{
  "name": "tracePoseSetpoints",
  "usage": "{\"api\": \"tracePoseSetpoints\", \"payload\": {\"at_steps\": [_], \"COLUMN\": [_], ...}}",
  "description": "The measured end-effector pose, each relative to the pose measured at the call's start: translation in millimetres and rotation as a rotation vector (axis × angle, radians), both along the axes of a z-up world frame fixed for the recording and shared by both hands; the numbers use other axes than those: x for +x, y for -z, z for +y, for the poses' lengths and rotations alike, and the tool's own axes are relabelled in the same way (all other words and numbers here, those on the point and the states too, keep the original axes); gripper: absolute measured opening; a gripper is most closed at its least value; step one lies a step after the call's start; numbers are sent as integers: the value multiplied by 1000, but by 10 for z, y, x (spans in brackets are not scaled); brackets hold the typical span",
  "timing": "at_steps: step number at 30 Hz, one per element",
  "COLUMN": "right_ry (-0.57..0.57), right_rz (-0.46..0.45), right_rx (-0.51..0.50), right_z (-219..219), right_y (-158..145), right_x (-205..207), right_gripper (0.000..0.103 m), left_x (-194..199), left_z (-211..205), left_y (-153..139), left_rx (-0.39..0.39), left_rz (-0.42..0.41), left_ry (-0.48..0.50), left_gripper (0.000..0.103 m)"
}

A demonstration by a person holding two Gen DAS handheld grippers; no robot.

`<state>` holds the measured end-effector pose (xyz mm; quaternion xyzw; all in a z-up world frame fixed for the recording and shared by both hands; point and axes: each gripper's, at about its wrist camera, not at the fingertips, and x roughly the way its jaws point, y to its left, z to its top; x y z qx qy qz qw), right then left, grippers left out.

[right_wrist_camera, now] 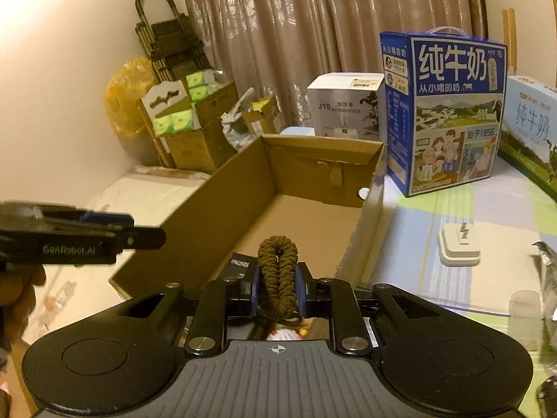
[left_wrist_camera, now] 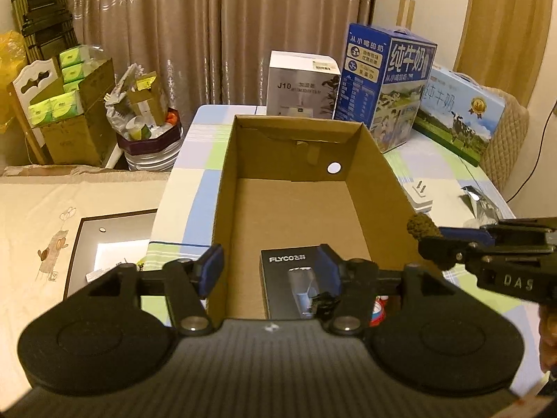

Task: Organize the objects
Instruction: 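Open the left tool over the box while the right tool drops the hair tie inside, then move the left tool to the black toy car while the right tool moves to the cotton swab bag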

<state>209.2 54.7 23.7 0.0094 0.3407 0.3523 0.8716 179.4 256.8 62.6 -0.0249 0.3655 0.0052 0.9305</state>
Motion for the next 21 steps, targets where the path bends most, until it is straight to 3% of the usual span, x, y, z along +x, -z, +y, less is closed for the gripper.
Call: {"api": "tracePoseSetpoints", "payload": {"at_steps": [1,3,12,21], "right_ry": [5,25,81,152], "right_rz": [-8,-33,-24,8], "right_rx": [22,50,68,57], "right_z": [-8,-38,-275,-687], "right_y": [-9,-43,-191,-241], "right_x": [-5,-30,-138,-496], "right_gripper": [46,63,63,63], "left_x": [-13,-45,-275,-580], "left_z": [4,15,-8,-244], "left_y": [4,16,-36,-170], "left_rx": [0,-6,-54,-68], "left_rz": [2,8,2,-5], "left_ry": [-2,-2,-19,-19], "left_gripper": [55,55,56,71]}}
